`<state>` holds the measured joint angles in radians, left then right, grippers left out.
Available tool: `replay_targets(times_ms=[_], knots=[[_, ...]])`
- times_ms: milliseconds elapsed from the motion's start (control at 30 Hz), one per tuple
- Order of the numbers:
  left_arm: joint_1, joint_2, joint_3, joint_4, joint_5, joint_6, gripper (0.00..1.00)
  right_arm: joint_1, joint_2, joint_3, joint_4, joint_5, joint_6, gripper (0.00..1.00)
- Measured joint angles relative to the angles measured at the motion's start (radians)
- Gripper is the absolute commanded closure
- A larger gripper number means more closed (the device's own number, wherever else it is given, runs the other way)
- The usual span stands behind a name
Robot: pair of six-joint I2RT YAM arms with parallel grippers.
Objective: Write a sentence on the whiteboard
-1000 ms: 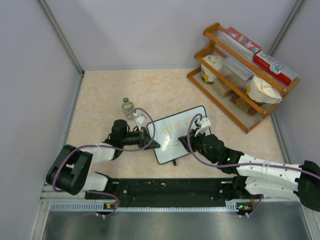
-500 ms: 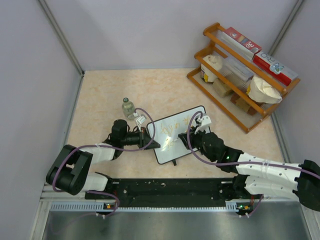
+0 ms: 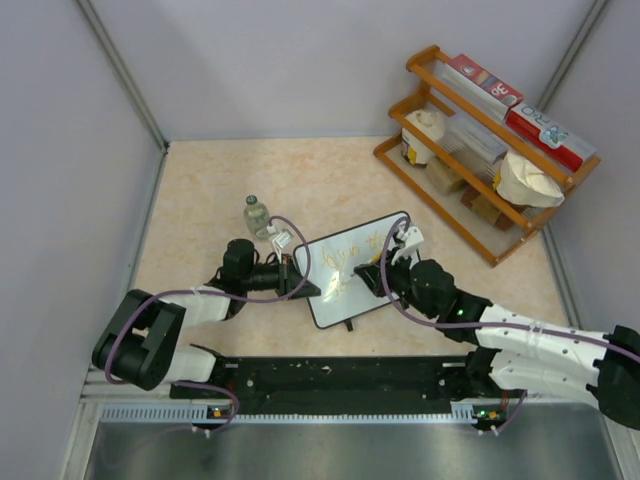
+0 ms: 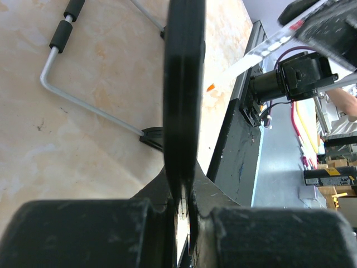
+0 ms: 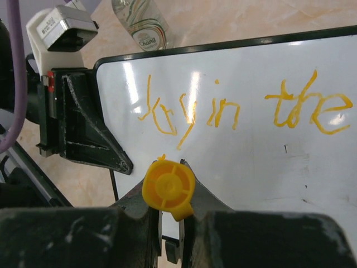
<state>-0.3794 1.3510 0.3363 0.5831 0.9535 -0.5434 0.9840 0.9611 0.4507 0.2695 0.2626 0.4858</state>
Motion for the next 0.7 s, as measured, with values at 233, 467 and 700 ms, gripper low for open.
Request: replay_targets(times_ms=[233,467,700], knots=[[0.0,0.0,0.0,0.0,0.0,0.0,1.0,-0.074,-0.099,0.002,-0.011,-0.08,0.003,1.0],[0.0,0.0,0.0,0.0,0.0,0.0,1.0,-0.097,-0.158,0.002,-0.059,-0.089,-0.023,1.0],[0.0,0.0,0.0,0.0,0.0,0.0,1.0,-0.099,-0.161,0.002,-0.084,-0.089,-0.038,1.0]])
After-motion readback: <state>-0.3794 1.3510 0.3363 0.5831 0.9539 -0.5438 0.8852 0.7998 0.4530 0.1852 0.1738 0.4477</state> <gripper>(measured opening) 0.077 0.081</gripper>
